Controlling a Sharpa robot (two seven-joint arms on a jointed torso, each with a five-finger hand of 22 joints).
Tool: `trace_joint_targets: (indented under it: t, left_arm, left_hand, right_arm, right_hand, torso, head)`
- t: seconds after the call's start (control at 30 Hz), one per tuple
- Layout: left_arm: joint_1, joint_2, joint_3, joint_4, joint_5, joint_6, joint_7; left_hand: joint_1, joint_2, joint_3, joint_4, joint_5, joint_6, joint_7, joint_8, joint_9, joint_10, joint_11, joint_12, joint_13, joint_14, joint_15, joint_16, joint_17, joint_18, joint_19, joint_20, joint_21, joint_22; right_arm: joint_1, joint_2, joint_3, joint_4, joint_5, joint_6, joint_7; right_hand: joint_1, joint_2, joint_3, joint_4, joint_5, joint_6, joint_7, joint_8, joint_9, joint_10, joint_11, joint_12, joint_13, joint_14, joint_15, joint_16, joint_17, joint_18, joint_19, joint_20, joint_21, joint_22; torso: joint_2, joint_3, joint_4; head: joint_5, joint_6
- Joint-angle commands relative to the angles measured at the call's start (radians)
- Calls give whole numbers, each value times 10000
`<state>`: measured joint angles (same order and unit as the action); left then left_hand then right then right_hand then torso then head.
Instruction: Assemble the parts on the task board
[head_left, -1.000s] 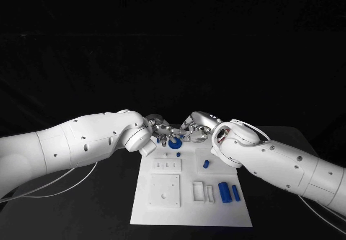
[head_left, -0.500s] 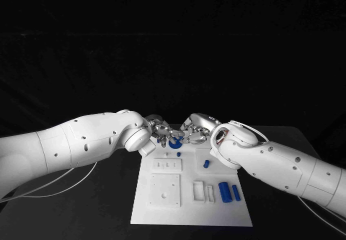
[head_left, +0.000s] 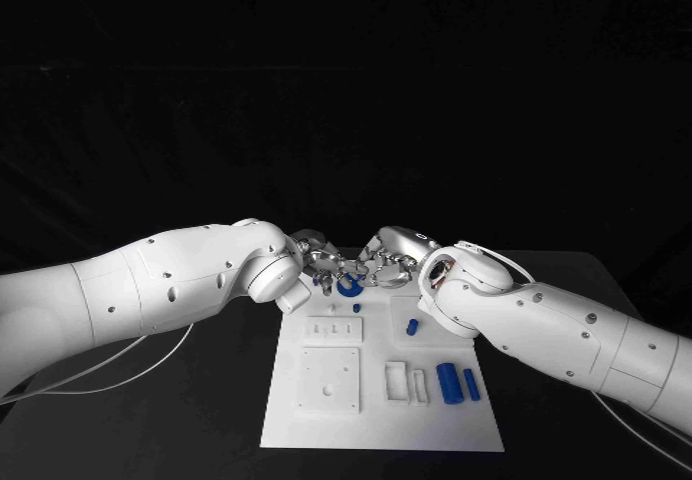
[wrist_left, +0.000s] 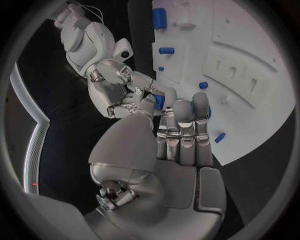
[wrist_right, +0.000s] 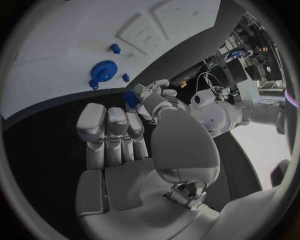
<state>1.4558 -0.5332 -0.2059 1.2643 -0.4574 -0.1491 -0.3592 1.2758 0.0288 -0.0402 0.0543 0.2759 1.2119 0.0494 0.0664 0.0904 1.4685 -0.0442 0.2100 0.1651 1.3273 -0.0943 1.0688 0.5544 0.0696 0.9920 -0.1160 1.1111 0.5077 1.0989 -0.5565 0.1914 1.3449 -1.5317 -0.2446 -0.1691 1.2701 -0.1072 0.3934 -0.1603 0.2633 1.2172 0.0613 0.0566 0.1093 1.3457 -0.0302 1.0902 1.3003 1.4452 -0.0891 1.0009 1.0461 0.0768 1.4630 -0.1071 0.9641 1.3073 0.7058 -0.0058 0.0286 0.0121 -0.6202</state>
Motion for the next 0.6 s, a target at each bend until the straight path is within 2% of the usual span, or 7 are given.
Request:
trace_joint_targets:
  t: [0.03, 0.2, 0.23, 0.27, 0.47, 0.6]
  left_arm:
    - [17, 115, 36, 68, 162, 164, 322]
    - [17, 150, 36, 89, 195, 199, 272]
    - [17, 160, 36, 91, 201, 205, 263]
    - [17, 170, 36, 90, 206, 212, 255]
    - [17, 209, 37, 58, 219, 241, 200]
    - [16, 226, 36, 37, 215, 269, 183]
  left_hand:
    - [-39, 140, -7, -60, 82, -22, -60, -25, -3, 451, 62, -34, -18, 34, 10, 73, 18, -164, 3, 31, -32, 14]
    - [-198, 245, -2, 80, 241, -12, -70, -26, -1, 451, 64, -20, -16, 31, 12, 80, 23, -167, 2, 33, -30, 25]
    - [-342, 317, -2, 224, 511, -12, -67, -21, -2, 449, 63, -9, -9, 33, 15, 82, 24, -168, 3, 34, -29, 29]
    - [-381, 337, 22, 287, 639, -18, -75, -24, -3, 450, 68, 1, 1, 35, 13, 84, 25, -167, 3, 34, -29, 33]
    - [-320, 258, 198, 309, 847, 72, -107, -19, 44, 449, 56, -8, 16, 42, 5, 98, 30, -172, 3, 27, -25, 59]
    - [-198, 210, 390, 141, 1225, 166, -141, -18, 109, 453, 42, -6, 5, 45, -9, 117, 42, -180, 5, 12, -19, 80]
  right_arm:
    - [-33, 78, -22, 98, -71, 76, 136]
    - [-54, 64, -26, 151, -107, 16, 96]
    - [-56, 60, -26, 159, -116, 10, 86]
    - [-58, 59, -27, 164, -124, 5, 78]
    - [-63, 60, -28, 179, -156, -5, 43]
    - [-65, 65, -29, 168, -163, -3, 30]
  right_hand:
    - [-7, -1, 10, -7, 41, 64, 14, 69, 11, 42, -29, -7, -3, 18, -57, -38, 8, 30, 477, -65, -48, 1168]
    - [-18, 11, -10, 2, 90, 67, 10, 69, 18, 48, -31, 0, 0, 21, -58, -34, 16, 30, 483, -66, -53, 1168]
    - [-19, 11, -14, 2, 106, 68, 11, 68, 19, 51, -31, 3, 2, 24, -59, -25, 25, 32, 483, -67, -63, 1165]
    - [-19, 11, -14, 2, 106, 68, 11, 68, 19, 51, -31, 3, 2, 24, -59, -25, 25, 32, 483, -67, -63, 1165]
    - [-5, 18, -2, -9, 132, 73, 10, 68, 24, 54, -33, 7, 5, 25, -60, -17, 36, 29, 489, -68, -46, 1171]
    - [-7, 22, 8, -11, 149, 72, 13, 69, 25, 54, -33, 8, 6, 21, -59, -21, 35, 29, 488, -67, -45, 1172]
  torso:
    - [1, 2, 6]
    - [1, 3, -8]
    - [4, -2, -9]
    - [7, -2, -7]
    - [8, 11, -14]
    - [2, 5, 2]
  head:
    - [13, -34]
    - [22, -60]
    - [0, -68]
    - [-2, -62]
    - [19, -91]
    - [5, -118]
